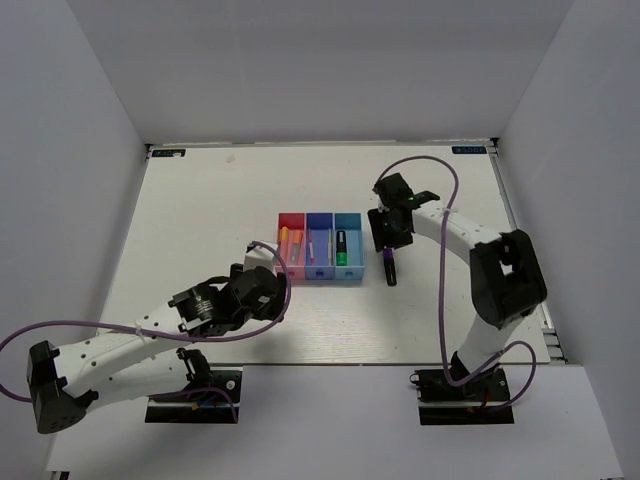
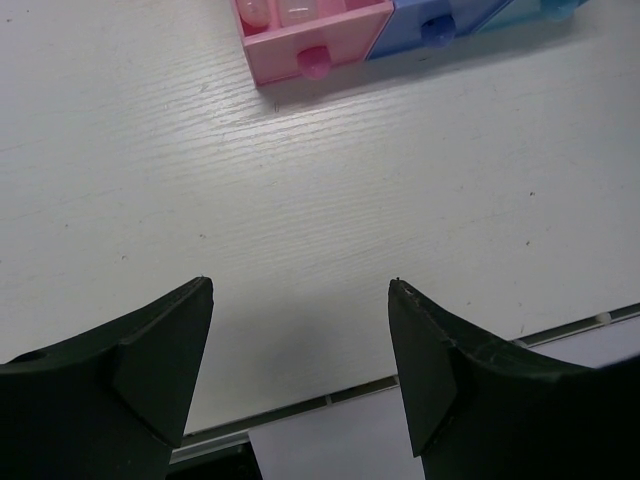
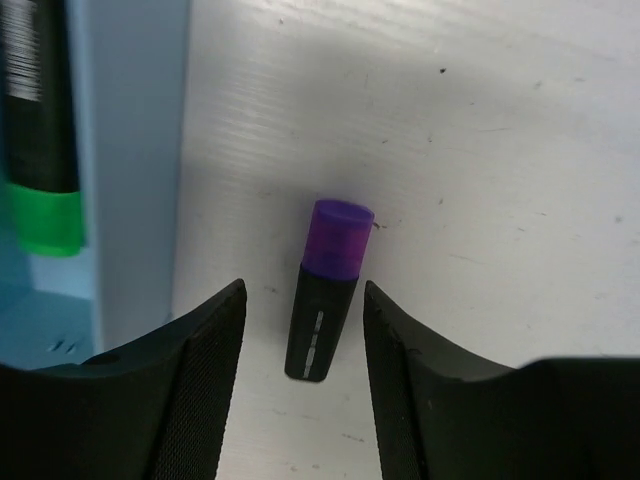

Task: Sort the stationery into containers
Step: Pick up the pen from the center of the board.

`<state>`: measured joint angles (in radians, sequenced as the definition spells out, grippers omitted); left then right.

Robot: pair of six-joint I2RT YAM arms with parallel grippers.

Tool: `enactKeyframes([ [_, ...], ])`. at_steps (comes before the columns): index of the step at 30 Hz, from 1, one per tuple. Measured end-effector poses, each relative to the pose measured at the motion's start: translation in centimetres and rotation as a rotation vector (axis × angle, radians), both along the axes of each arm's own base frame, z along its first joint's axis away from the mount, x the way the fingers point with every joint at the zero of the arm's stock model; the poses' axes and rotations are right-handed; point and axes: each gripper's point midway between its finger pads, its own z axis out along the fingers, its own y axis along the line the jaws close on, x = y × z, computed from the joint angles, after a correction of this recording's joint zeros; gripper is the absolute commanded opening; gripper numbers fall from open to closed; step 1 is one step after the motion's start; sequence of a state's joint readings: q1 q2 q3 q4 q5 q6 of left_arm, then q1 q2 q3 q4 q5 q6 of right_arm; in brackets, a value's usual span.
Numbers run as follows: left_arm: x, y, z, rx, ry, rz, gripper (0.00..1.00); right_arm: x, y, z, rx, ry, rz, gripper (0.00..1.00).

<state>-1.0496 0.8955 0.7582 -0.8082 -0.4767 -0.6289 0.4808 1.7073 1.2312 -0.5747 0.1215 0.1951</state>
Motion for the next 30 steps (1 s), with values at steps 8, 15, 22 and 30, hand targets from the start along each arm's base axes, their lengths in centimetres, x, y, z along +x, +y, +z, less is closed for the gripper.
enactKeyframes([
  [8, -0.3, 0.8, -0.5, 0.009, -0.003, 0.008, 0.82, -1.3, -0.6, -5.4, -0.084, 0.148, 0.016, 0.55],
  [15, -0.4, 1.1, -1.0, 0.017, 0.002, 0.014, 0.82, -1.6, -0.5, -5.9, -0.081, 0.17, 0.025, 0.25],
  [22, -0.4, 1.2, -0.7, 0.007, -0.005, 0.015, 0.82, -1.6, -0.9, -5.8, -0.058, 0.186, 0.008, 0.09],
  [30, -0.4, 1.5, -0.8, 0.019, -0.007, 0.021, 0.82, -1.3, 0.3, 2.1, 0.094, 0.007, 0.074, 0.07],
])
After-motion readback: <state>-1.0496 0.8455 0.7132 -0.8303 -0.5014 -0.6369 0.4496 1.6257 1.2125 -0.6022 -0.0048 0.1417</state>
